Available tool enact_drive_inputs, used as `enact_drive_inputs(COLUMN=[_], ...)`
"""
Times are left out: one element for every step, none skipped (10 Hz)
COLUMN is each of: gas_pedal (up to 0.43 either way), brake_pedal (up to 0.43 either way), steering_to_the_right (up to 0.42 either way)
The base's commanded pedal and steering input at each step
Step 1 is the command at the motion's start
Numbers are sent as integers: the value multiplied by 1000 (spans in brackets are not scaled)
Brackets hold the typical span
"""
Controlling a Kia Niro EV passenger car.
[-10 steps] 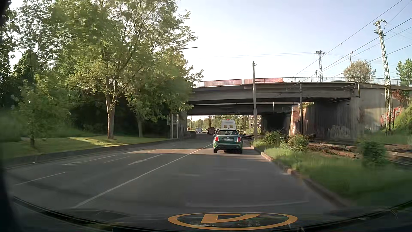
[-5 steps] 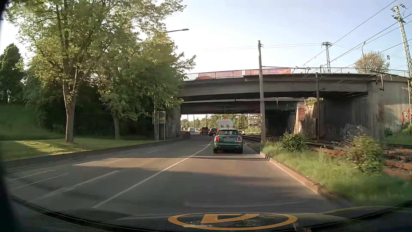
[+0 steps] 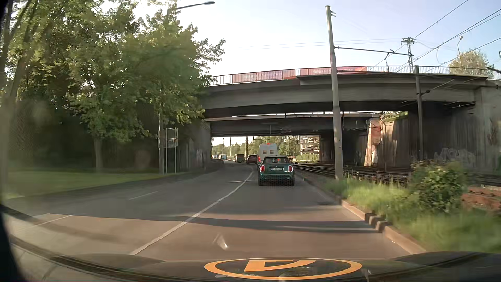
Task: Follow the waypoints while adhering to traffic rules and regulations
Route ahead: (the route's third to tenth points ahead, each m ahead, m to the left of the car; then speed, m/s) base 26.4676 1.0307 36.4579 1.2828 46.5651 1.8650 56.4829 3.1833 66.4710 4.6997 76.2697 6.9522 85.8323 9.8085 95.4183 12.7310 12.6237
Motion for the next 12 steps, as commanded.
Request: enact_drive_inputs(gas_pedal=[87,87,79,79,79,79,79,79,79,79,79,79], brake_pedal=[0,0,0,0,0,0,0,0,0,0,0,0], steering_to_the_right=[6,5,2,1,1,0,-1,-2,-3,-5,-5,-6])
